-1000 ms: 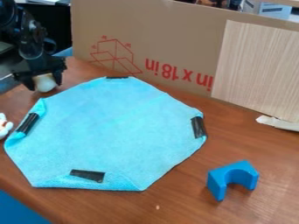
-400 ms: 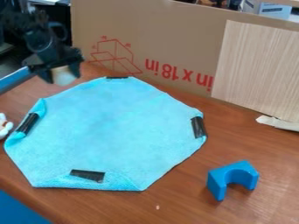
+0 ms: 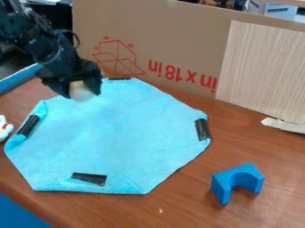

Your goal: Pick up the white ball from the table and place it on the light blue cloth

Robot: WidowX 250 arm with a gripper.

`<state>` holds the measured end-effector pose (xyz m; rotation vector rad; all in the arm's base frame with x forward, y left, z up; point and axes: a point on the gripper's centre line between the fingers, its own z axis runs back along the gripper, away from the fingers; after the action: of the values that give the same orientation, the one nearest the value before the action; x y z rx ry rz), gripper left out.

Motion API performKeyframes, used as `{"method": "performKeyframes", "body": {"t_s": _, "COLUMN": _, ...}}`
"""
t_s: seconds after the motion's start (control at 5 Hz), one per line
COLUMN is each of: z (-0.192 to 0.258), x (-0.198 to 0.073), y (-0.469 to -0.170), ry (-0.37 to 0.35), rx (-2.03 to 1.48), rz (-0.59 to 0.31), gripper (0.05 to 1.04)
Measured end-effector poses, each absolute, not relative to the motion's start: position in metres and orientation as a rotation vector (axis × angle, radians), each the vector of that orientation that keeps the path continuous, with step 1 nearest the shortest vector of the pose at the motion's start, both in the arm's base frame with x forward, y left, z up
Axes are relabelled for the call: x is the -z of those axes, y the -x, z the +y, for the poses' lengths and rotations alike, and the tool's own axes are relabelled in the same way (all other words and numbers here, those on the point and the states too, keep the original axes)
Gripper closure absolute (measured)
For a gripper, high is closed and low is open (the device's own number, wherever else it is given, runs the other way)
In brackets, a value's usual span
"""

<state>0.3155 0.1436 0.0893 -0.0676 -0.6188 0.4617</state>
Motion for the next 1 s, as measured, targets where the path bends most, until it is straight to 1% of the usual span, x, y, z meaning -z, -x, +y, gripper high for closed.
{"method": "performKeyframes", "body": {"t_s": 0.2, "z": 0.120, "x": -0.082, "y": -0.290, "ry": 0.091, "rx": -0.375, "rz": -0.579, "gripper": 0.233}}
{"method": "performKeyframes", "body": {"t_s": 0.4, "z": 0.105, "x": -0.071, "y": -0.272, "ry": 0.110, "rx": -0.308, "rz": -0.530, "gripper": 0.233}}
{"method": "performKeyframes", "body": {"t_s": 0.8, "z": 0.085, "x": -0.050, "y": -0.249, "ry": 0.146, "rx": -0.238, "rz": -0.428, "gripper": 0.233}}
{"method": "performKeyframes", "body": {"t_s": 1.0, "z": 0.079, "x": -0.048, "y": -0.245, "ry": 0.180, "rx": -0.218, "rz": -0.399, "gripper": 0.233}}
